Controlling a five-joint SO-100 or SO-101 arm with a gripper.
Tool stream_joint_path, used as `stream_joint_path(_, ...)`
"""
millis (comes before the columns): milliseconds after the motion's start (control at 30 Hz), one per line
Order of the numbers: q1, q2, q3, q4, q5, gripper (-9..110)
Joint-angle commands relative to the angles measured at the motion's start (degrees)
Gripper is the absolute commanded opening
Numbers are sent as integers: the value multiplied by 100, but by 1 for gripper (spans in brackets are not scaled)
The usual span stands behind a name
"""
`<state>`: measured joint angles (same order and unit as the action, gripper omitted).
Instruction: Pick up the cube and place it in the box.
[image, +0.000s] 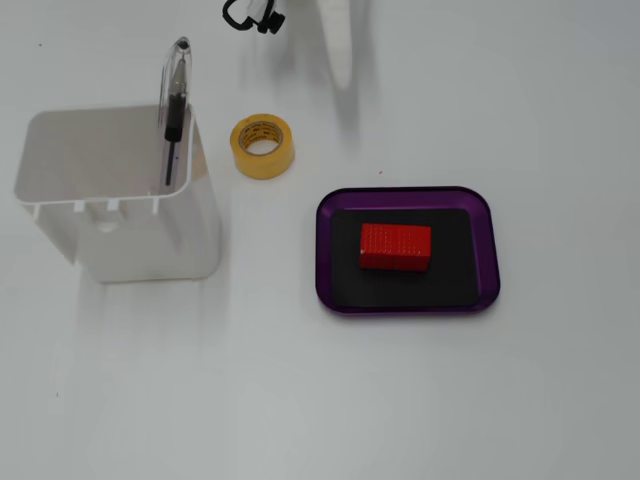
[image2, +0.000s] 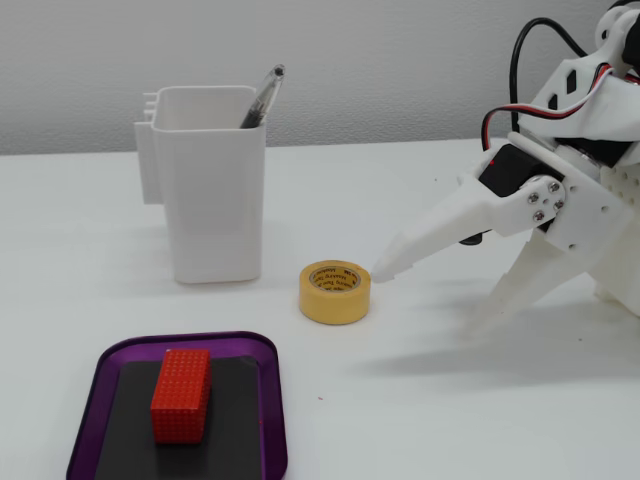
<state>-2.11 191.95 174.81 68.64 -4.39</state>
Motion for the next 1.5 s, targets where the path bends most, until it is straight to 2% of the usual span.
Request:
stream_joint_path(0,53,606,35,-18,35,23)
stream_joint_path(133,44,606,35,-18,35,-2)
stream_joint_path(200,44,606,35,-18,44,2)
stream_joint_path(1467,26,606,53,-44,-26,0)
